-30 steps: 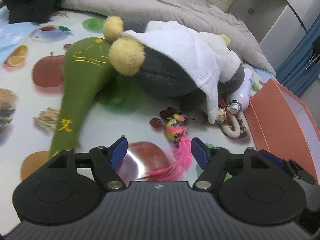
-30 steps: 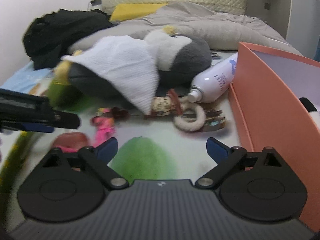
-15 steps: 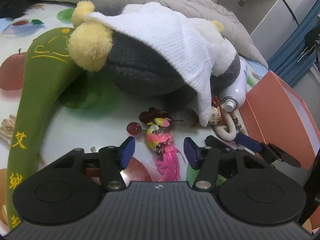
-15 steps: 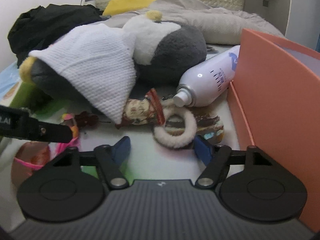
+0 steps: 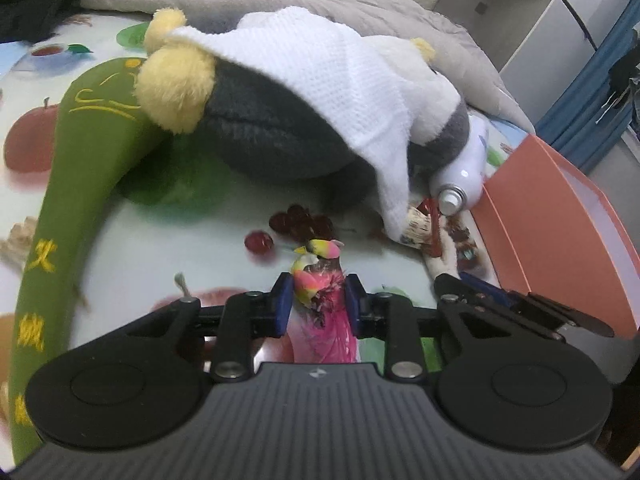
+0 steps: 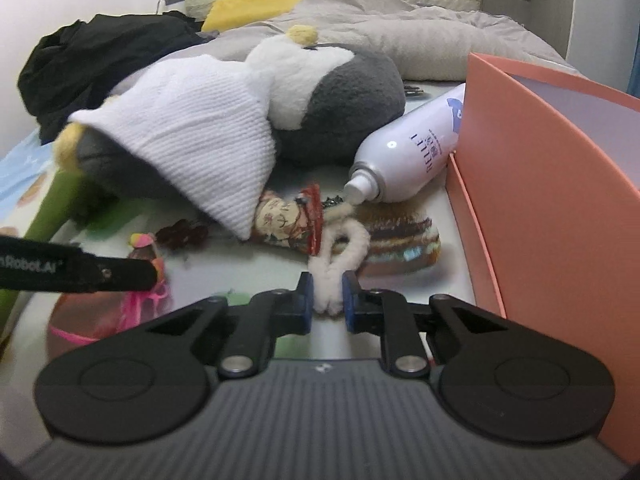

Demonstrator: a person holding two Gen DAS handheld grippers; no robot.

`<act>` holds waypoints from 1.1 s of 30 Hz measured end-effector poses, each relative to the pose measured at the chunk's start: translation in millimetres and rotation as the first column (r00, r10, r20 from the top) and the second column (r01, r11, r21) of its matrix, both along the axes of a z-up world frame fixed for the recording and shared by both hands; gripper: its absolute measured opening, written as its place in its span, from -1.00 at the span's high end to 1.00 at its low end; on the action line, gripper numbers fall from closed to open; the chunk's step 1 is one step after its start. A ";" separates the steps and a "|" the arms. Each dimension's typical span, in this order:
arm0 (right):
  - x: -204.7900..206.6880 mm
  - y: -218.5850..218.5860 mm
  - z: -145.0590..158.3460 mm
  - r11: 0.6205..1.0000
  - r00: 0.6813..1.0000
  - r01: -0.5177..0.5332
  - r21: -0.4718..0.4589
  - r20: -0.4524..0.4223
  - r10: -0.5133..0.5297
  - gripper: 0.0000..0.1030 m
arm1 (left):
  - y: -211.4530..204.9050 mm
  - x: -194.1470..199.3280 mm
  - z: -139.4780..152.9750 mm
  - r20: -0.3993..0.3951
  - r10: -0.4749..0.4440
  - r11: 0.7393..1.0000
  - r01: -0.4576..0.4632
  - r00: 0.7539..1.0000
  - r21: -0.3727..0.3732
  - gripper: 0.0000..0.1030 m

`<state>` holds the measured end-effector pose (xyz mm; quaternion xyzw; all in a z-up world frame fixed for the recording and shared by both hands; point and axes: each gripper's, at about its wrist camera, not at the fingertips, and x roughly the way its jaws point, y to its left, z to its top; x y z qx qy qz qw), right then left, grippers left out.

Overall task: Organize soft objects
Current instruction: 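Carry the doll and white ring toy into the pink box and release both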

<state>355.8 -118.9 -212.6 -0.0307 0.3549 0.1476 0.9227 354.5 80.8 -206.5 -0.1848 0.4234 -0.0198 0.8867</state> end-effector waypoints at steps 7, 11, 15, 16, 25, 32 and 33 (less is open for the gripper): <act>-42.0 -7.3 13.5 1.000 1.000 -0.005 -0.001 -0.022 0.005 0.66 | -11.1 -40.0 14.7 0.006 -0.013 1.000 0.013 1.000 0.026 0.37; -68.7 -15.2 20.6 1.000 0.999 0.005 0.006 -0.035 -0.004 0.67 | -16.3 -67.7 20.6 0.002 -0.018 1.000 0.018 1.000 0.023 0.37; -94.1 -21.0 25.1 1.000 0.999 0.004 0.013 -0.052 -0.003 0.67 | -21.4 -97.8 23.7 -0.006 -0.018 1.000 0.018 1.000 0.019 0.37; -100.1 -22.5 26.4 1.000 0.999 0.005 0.018 -0.054 -0.004 0.67 | -22.5 -104.1 24.5 -0.008 -0.016 1.000 0.016 1.000 0.020 0.37; -132.8 -29.1 48.3 0.998 0.999 0.004 0.055 -0.053 -0.001 0.70 | -29.3 -143.3 35.9 -0.008 0.001 1.000 -0.001 1.000 0.020 0.37; -136.2 -34.2 79.4 0.999 1.000 -0.007 0.051 -0.020 0.008 0.71 | -35.3 -145.9 60.5 0.006 0.013 1.000 -0.013 1.000 -0.008 0.37; -136.0 -35.3 83.8 0.999 1.000 -0.008 0.052 -0.017 0.009 0.71 | -37.0 -145.5 65.3 0.008 0.010 1.000 -0.010 1.000 -0.008 0.37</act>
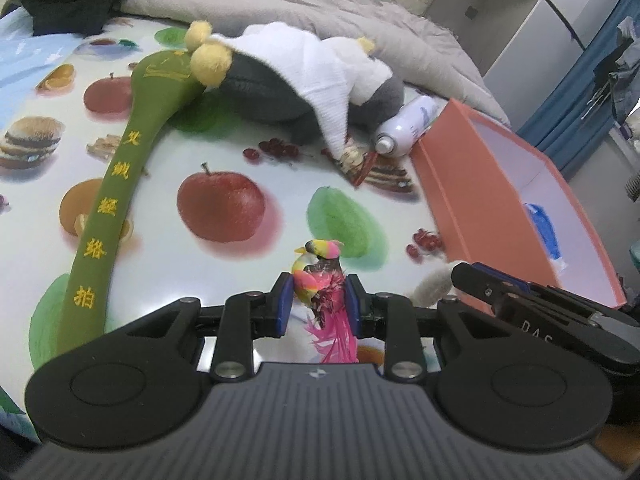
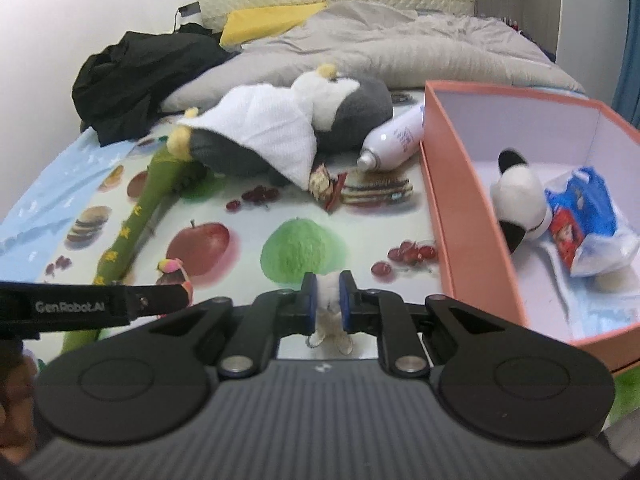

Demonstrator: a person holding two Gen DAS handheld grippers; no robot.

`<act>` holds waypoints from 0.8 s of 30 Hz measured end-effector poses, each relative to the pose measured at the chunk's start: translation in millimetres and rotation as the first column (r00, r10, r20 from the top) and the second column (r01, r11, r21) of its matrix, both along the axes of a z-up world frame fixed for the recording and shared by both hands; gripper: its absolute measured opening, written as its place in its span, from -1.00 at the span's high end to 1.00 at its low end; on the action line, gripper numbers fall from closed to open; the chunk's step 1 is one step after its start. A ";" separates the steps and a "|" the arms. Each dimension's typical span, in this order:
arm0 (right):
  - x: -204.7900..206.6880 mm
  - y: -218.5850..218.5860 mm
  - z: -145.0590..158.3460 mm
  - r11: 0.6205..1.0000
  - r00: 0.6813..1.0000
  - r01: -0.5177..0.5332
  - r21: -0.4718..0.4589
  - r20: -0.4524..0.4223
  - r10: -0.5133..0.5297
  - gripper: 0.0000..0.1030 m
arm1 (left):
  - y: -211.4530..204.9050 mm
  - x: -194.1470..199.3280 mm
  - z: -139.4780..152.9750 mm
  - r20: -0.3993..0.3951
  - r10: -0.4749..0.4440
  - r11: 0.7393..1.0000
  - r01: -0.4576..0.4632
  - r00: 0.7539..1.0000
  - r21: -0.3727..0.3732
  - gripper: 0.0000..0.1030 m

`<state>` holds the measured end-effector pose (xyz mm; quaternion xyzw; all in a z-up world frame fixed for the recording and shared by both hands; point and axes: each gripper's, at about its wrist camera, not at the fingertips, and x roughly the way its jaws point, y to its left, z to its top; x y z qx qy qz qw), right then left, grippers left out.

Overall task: Organize soft objects
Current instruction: 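Carry the doll and white ring toy into the pink box and release both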

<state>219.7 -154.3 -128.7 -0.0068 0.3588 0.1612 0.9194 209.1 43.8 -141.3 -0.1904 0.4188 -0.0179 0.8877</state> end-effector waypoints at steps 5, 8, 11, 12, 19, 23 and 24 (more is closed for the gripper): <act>-0.6 -7.5 24.8 1.000 1.000 0.000 0.013 0.014 0.000 0.71 | -12.4 5.9 25.2 -0.003 -0.027 1.000 0.027 1.000 0.010 0.37; -3.1 -13.5 42.0 1.000 1.000 0.004 0.030 0.018 -0.004 0.71 | -20.0 10.7 41.6 -0.006 -0.041 0.999 0.041 0.999 0.004 0.37; -5.7 -19.5 58.3 0.999 1.000 0.007 0.040 0.030 -0.008 0.71 | -29.2 16.8 61.5 0.006 -0.054 0.998 0.054 0.999 0.009 0.37; -5.7 -22.1 63.7 0.999 0.999 0.010 0.049 0.032 -0.012 0.71 | -31.7 18.8 68.2 0.013 -0.061 0.998 0.061 0.998 0.008 0.37; 4.1 -41.4 107.6 0.995 0.997 0.047 0.083 0.062 -0.053 0.71 | -50.7 34.4 115.3 0.057 -0.105 0.994 0.105 0.993 0.004 0.37; 8.4 -60.1 132.2 0.993 0.990 0.076 0.096 0.110 -0.086 0.71 | -66.2 46.0 140.1 0.092 -0.129 0.992 0.128 0.987 0.012 0.37; 9.4 -64.6 136.5 0.992 0.989 0.083 0.100 0.117 -0.095 0.71 | -71.5 49.0 146.4 0.101 -0.138 0.990 0.137 0.985 0.014 0.37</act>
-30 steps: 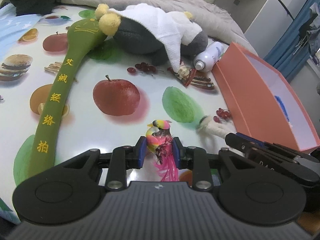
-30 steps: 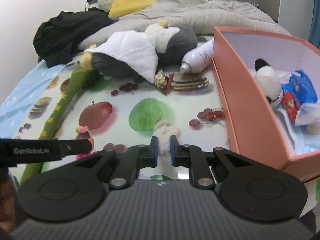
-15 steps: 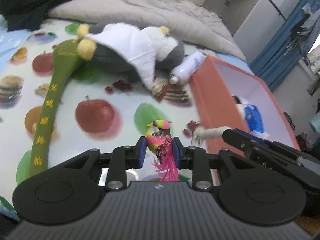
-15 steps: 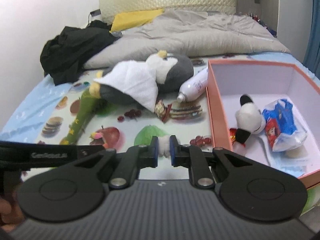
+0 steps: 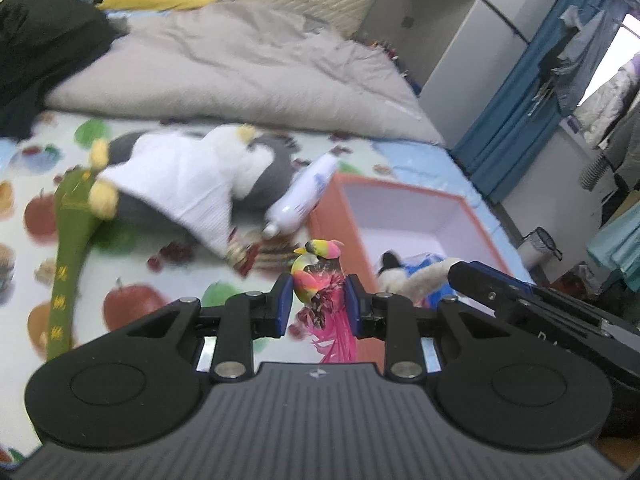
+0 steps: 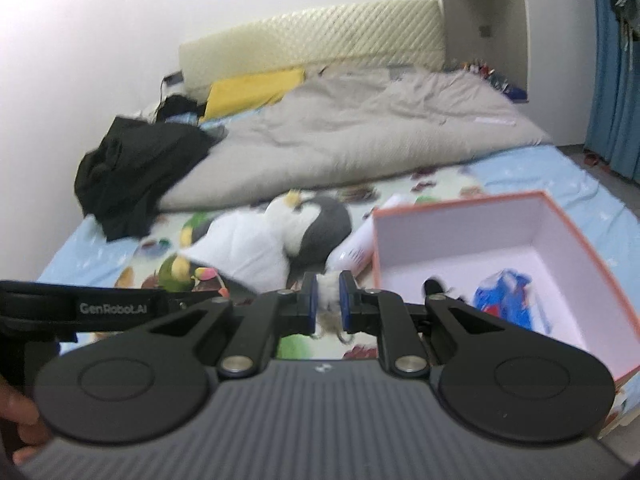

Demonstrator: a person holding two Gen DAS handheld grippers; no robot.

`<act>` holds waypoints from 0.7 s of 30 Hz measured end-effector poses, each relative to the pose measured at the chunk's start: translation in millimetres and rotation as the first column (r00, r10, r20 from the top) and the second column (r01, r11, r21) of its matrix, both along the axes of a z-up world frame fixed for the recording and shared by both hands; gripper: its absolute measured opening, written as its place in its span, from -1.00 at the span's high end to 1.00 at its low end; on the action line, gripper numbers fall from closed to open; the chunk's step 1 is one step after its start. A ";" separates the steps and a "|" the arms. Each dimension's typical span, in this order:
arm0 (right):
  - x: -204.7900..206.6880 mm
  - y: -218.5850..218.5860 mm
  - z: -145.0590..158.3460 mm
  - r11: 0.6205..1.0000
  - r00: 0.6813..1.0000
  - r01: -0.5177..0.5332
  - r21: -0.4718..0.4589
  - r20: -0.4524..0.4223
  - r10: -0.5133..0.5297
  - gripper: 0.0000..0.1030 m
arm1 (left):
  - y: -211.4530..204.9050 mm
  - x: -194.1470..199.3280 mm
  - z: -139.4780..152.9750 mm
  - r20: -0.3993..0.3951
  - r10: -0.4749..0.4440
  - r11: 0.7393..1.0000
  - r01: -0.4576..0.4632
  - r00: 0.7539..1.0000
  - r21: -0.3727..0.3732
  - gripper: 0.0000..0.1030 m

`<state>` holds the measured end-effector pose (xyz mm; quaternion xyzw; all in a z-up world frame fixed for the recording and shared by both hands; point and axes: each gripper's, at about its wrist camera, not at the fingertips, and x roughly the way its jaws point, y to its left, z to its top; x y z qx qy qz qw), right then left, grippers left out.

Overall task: Organize soft objects
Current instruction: 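Carry the doll and white ring toy into the pink box and release both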

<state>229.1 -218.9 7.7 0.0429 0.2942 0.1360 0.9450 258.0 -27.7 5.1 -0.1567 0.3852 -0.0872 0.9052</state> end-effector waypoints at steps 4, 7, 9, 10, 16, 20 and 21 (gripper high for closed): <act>4.2 -21.7 16.5 0.999 0.999 0.041 0.012 0.031 -0.041 0.71 | -23.7 12.4 22.6 0.040 -0.043 0.999 0.043 0.998 0.008 0.37; 9.3 -38.8 21.5 0.998 0.997 0.064 0.010 0.036 -0.064 0.71 | -44.0 23.6 31.3 0.045 -0.082 0.997 0.081 0.996 0.017 0.37; 14.4 -52.1 20.6 0.996 0.995 0.090 0.010 0.030 -0.090 0.71 | -59.1 31.4 32.6 0.041 -0.117 0.993 0.116 0.992 0.019 0.37; 16.8 -58.8 19.1 0.995 0.994 0.103 0.011 0.024 -0.104 0.71 | -66.4 35.7 31.2 0.034 -0.128 0.992 0.127 0.991 0.019 0.37; 31.0 -94.0 -5.0 0.986 0.985 0.165 0.003 -0.047 -0.164 0.71 | -108.8 60.8 6.3 -0.029 -0.193 0.981 0.193 0.981 0.016 0.37; 38.2 -109.1 -29.2 0.983 0.977 0.184 -0.006 -0.111 -0.184 0.71 | -129.3 74.9 -20.8 -0.085 -0.220 0.975 0.223 0.972 0.018 0.37; 40.1 -112.2 -35.4 0.982 0.974 0.188 -0.010 -0.127 -0.187 0.71 | -133.8 78.2 -27.8 -0.099 -0.225 0.973 0.228 0.969 0.021 0.37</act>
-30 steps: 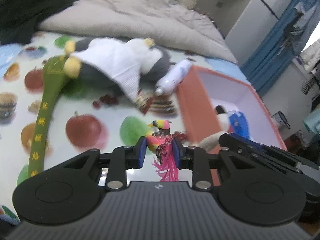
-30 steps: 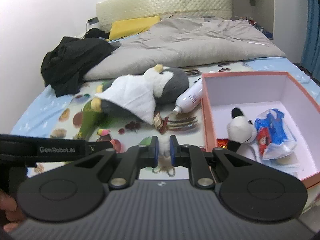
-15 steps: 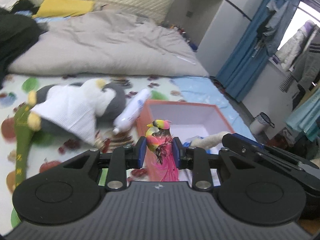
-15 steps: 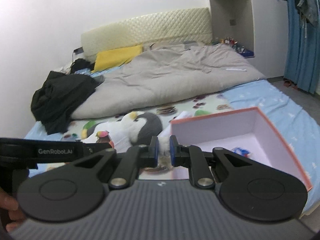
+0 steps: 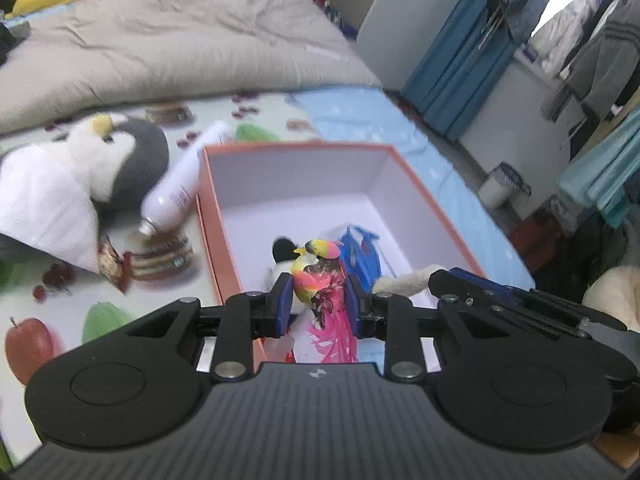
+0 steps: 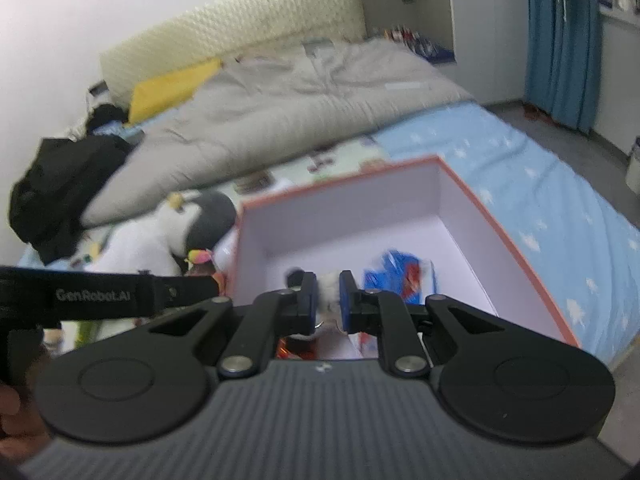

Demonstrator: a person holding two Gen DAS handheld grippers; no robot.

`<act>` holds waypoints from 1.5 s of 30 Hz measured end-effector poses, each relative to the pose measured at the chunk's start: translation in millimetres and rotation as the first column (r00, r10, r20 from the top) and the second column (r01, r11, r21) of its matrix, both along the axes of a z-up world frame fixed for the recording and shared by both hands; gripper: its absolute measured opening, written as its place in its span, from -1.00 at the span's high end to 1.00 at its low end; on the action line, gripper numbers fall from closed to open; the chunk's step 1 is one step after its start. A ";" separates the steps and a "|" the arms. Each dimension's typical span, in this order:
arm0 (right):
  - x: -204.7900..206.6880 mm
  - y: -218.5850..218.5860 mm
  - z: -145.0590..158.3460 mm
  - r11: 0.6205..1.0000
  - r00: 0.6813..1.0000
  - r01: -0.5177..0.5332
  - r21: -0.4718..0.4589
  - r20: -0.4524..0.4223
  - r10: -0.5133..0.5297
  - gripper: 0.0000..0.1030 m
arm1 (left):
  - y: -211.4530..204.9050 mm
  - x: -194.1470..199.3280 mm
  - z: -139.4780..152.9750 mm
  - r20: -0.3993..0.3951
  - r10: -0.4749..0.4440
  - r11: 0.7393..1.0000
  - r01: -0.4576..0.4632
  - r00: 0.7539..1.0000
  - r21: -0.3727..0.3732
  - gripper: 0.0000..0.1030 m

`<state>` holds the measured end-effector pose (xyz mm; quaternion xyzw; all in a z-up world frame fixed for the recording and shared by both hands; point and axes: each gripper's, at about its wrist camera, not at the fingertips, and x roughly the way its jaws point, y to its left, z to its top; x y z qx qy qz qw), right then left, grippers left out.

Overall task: Organize soft objects
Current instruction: 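Carry the doll and white ring toy into the pink box and release both, then withdraw both open grippers from the box toward the penguin plush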

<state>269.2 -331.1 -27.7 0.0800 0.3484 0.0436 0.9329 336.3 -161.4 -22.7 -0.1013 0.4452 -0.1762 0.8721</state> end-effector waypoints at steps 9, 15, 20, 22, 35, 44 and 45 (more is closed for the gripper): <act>11.7 -19.2 -55.7 1.000 0.987 0.022 0.001 -0.158 -0.021 0.70 | -28.8 20.6 -52.5 -0.097 -0.062 0.996 0.067 0.993 0.052 0.36; 9.6 -27.2 -70.6 0.998 0.978 0.058 0.023 -0.203 -0.052 0.58 | -28.1 23.0 -60.1 -0.115 -0.073 0.996 0.079 0.991 0.050 0.31; 9.3 -27.4 -64.9 0.996 0.976 0.080 0.026 -0.203 -0.073 0.19 | -26.0 17.1 -46.8 -0.083 -0.068 0.995 0.074 0.994 0.064 -0.01; 6.9 -26.1 -58.3 0.997 0.980 0.074 0.029 -0.187 -0.067 0.19 | -24.4 11.6 -36.3 -0.063 -0.066 0.995 0.070 0.996 0.065 -0.01; -42.1 -1.2 8.3 0.998 0.999 0.041 0.048 -0.004 -0.041 0.19 | 18.1 -57.0 42.0 0.124 -0.024 0.998 0.016 0.992 0.060 -0.01; -87.2 26.8 33.3 0.999 0.996 -0.002 0.041 0.091 -0.002 0.19 | 64.7 -117.2 69.6 0.191 0.027 0.998 -0.037 0.981 0.047 -0.01; -92.3 30.3 34.6 0.999 0.995 -0.004 0.041 0.098 0.000 0.19 | 70.9 -125.1 71.8 0.198 0.033 0.998 -0.043 0.980 0.045 -0.01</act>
